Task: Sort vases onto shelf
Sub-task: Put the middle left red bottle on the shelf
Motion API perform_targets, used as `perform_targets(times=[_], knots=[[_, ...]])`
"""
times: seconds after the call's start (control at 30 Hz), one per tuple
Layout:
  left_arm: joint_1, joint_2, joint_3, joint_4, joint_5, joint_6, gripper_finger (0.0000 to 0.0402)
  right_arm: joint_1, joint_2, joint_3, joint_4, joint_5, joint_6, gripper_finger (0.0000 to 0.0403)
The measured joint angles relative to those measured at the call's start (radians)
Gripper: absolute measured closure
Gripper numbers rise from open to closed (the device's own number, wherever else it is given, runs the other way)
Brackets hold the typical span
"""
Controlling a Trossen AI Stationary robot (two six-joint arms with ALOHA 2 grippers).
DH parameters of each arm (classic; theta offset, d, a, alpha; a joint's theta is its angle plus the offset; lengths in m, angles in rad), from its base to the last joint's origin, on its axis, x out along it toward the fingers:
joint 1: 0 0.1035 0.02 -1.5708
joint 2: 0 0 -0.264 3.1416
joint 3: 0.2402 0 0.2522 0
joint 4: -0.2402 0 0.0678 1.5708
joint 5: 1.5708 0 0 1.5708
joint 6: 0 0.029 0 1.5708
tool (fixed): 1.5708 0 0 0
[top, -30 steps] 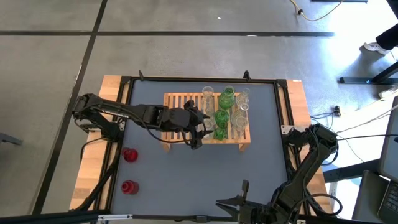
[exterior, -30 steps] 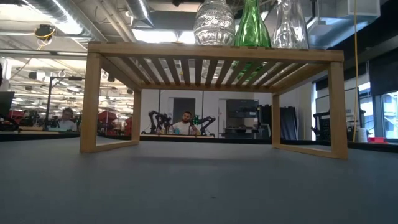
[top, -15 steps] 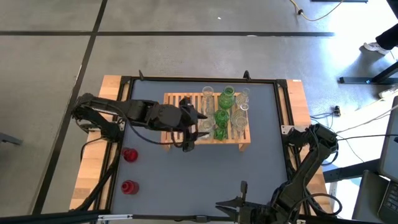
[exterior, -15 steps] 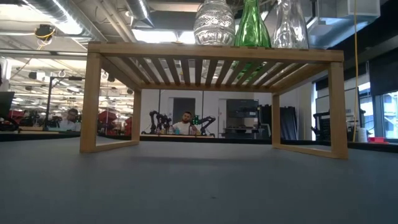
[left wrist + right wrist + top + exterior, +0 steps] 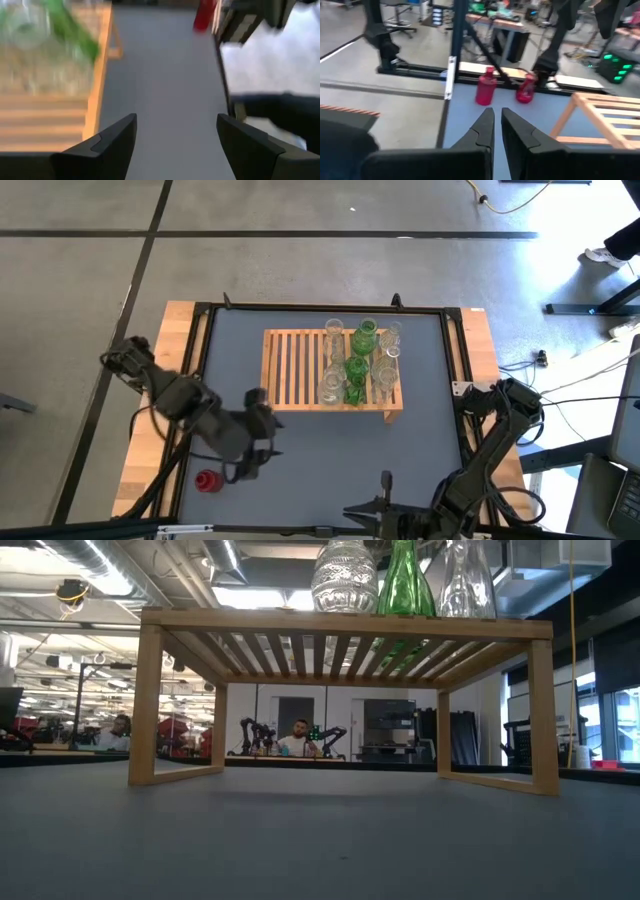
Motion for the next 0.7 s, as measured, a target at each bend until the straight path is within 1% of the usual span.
perform_targets(times=[0.2, 0.37, 0.43, 0.5, 0.7], knots=[[-0.144, 0.0, 0.0, -0.288, -0.051, -0.279, 0.0133, -0.031, 0.0, 0.0, 0.003, -0.13, 0.003, 0.0377], [-0.274, 0.0, 0.0, -0.462, -0.093, -0.486, 0.0133, -0.058, 0.0, 0.0, 0.003, -0.182, 0.039, 0.0377], [-0.32, 0.0, 0.0, -0.49, -0.116, -0.56, 0.0133, -0.058, 0.0, 0.0, 0.003, -0.184, 0.04, 0.0377], [-0.358, 0.0, 0.0, -0.485, -0.14, -0.604, 0.0133, -0.058, 0.0, 0.0, 0.003, -0.18, 0.04, 0.0377], [-0.429, -0.019, 0.0, -0.485, -0.152, -0.617, 0.0133, -0.055, 0.0, 0.0, 0.003, -0.18, 0.048, 0.0377]])
